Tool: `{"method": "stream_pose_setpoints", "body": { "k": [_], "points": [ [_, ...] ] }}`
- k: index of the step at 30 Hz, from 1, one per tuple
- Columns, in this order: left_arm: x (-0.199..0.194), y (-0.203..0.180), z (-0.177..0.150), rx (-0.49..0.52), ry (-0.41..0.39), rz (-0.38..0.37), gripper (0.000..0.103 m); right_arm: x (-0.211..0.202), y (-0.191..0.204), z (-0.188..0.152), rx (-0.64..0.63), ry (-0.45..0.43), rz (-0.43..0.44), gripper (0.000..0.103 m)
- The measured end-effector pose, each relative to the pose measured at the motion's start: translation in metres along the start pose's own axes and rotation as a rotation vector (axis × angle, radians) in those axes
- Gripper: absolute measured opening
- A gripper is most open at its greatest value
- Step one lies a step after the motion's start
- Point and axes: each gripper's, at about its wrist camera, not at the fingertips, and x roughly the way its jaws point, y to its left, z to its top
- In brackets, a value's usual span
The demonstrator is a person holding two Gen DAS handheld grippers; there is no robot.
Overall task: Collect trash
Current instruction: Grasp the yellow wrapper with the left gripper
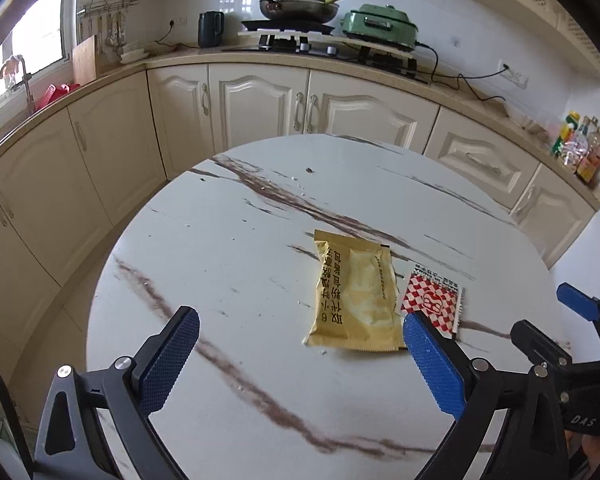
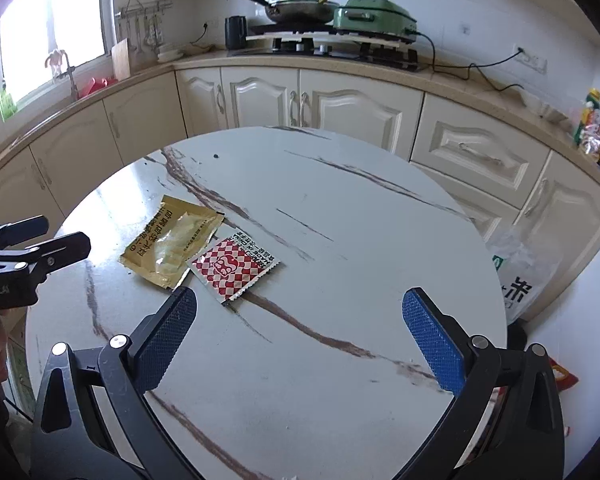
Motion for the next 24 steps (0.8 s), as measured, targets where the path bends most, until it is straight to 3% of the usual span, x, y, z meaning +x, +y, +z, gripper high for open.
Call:
{"method": "stream_pose_setpoints", "body": {
  "k": [3,8,11,14,16,17,19,24],
  "points": [
    [0.028,0.003,0.019,0.037,0.037,0.021,0.094,0.022,-0.001,0.005,-0.017,0.023,0.009,0.103],
    [0.061,0.014,0.046,0.035,0.082,0.009,0.069,0.043,0.001,0.011,-0.025,0.04,0.035,0.103],
    [0.072,0.02,0.056,0.036,0.084,-0.021,0.067,0.048,0.001,0.014,-0.028,0.035,0.039,0.103],
    [0.073,0.027,0.059,0.035,0.079,-0.076,0.051,0.053,0.002,0.016,-0.04,0.039,0.04,0.103],
    [0.073,0.031,0.064,0.039,0.08,-0.14,0.026,0.056,0.002,0.017,-0.042,0.045,0.04,0.103],
    [0.073,0.033,0.065,0.052,0.075,-0.127,0.025,0.057,0.002,0.017,-0.045,0.044,0.05,0.103],
    [0.07,0.036,0.064,0.084,0.05,-0.081,0.006,0.059,0.004,0.018,-0.053,0.05,0.063,0.103],
    [0.053,0.049,0.053,0.09,0.029,-0.117,0.002,0.065,0.015,0.017,-0.115,0.07,0.106,0.103]
  ]
}}
